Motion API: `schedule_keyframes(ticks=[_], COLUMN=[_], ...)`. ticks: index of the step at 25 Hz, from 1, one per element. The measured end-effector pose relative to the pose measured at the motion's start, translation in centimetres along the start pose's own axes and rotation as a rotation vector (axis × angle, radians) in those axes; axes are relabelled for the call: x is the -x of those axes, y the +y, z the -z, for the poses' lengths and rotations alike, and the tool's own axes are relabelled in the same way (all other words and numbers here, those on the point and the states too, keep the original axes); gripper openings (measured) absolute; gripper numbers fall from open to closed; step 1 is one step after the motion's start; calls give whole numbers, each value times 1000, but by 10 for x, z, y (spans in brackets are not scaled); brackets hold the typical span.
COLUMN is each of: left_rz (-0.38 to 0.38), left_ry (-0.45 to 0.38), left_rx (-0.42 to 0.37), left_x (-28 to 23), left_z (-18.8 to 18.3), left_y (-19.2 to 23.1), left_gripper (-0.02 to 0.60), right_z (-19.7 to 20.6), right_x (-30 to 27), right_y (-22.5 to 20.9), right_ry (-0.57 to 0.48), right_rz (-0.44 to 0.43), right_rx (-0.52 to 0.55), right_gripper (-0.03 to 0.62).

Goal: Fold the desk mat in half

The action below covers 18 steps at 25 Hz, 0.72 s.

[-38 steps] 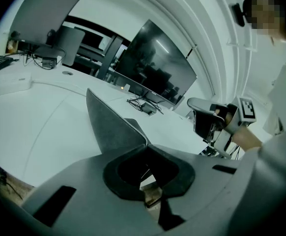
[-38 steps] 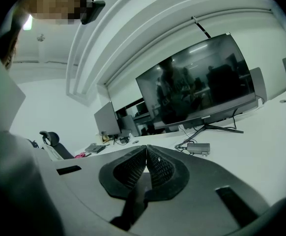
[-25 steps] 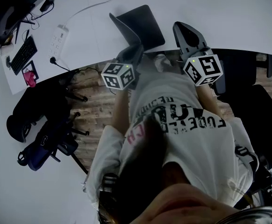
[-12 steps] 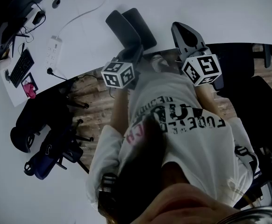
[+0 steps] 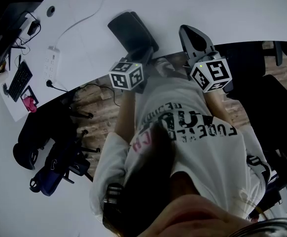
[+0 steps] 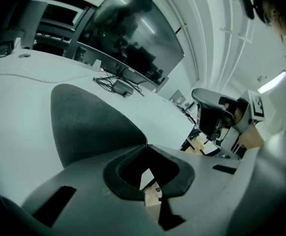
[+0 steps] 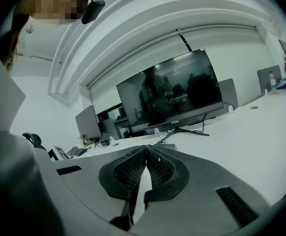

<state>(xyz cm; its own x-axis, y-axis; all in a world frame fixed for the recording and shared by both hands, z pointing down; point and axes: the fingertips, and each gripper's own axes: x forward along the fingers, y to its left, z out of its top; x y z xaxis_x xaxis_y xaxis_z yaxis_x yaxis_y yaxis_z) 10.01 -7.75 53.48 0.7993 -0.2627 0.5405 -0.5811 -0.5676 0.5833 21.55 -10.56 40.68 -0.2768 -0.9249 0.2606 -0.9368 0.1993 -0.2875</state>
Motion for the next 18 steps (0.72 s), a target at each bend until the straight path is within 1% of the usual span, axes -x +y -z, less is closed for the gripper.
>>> schedule_keyframes(ticks=[6,14,18], left_rz=[25,31,36], left_ry=[29,57,64], left_rx=[-1,17,13], left_x=[-16,-33,-40], left_z=[1,-1,-1], left_y=[-8,-12,-16], left_gripper=[12,12,12], right_z=[1,5,8], right_x=[4,5,5], right_y=[-12,-21,-23], right_ry=[6,19,27], right_rz=[29,48,50], right_rx=[-8,-21,-24], right_gripper=[0,0,0])
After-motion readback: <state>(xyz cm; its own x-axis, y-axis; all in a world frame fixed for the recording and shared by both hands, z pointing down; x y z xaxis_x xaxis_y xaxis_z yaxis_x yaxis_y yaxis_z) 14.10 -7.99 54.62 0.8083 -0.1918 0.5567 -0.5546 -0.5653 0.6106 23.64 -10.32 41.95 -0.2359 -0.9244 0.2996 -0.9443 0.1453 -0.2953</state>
